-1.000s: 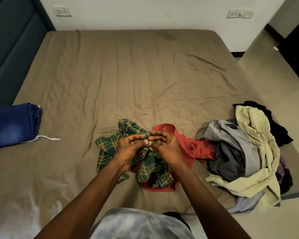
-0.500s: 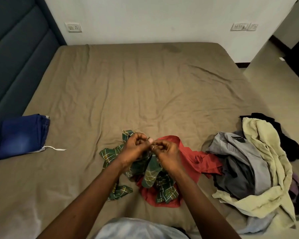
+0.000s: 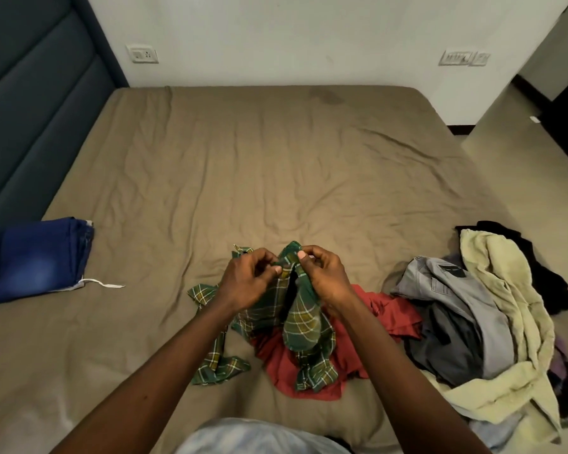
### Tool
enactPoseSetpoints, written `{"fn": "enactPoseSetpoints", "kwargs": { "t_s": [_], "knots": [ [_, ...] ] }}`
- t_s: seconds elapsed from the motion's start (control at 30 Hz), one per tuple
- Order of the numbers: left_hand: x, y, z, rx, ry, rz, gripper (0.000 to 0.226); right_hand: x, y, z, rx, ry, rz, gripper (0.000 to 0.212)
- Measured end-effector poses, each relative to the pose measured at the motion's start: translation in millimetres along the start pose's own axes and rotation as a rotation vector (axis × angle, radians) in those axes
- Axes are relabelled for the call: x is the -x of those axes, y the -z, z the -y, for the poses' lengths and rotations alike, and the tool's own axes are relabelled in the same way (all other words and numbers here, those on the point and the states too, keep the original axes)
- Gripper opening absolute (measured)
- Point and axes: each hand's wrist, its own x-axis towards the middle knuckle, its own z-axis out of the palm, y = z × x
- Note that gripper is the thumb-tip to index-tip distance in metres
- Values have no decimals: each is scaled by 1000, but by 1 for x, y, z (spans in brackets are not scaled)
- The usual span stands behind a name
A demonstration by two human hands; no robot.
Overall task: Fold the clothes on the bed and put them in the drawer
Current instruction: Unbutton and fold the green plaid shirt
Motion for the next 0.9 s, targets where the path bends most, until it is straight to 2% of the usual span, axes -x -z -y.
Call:
{"fn": "enactPoseSetpoints", "kwargs": {
  "t_s": [0.07, 0.13, 0.2, 0.27, 0.37, 0.43, 0.57, 0.77, 0.9],
  "knots": [
    [0, 5, 2, -57, -22, -89, 4, -2, 3, -1, 86, 4, -37, 11],
    [0, 12, 1, -36, 7, -185, 5, -4, 9, -4, 141, -51, -5, 7],
    [-3, 22, -1, 166, 115, -249, 7, -3, 15, -10, 231, -97, 160, 13],
    [-10, 33, -4, 398, 184, -236, 9, 3, 18, -17, 421, -98, 321, 22],
    [-17, 46, -14, 598, 254, -198, 9, 10, 18, -21, 603, -58, 268, 27],
    [-16, 51, -20, 609, 298, -188, 13, 13, 17, -16, 459, -83, 246, 20],
    [1, 48, -25, 482, 292, -123, 23, 25, 9, -6, -65, -235, 239, 9],
    [48, 14, -22, 120, 143, -39, 17, 47, -14, -3, -296, -331, 101, 11],
    [63, 5, -20, 144, 130, -8, 16, 60, -14, -10, -425, -363, 60, 24]
  ]
}}
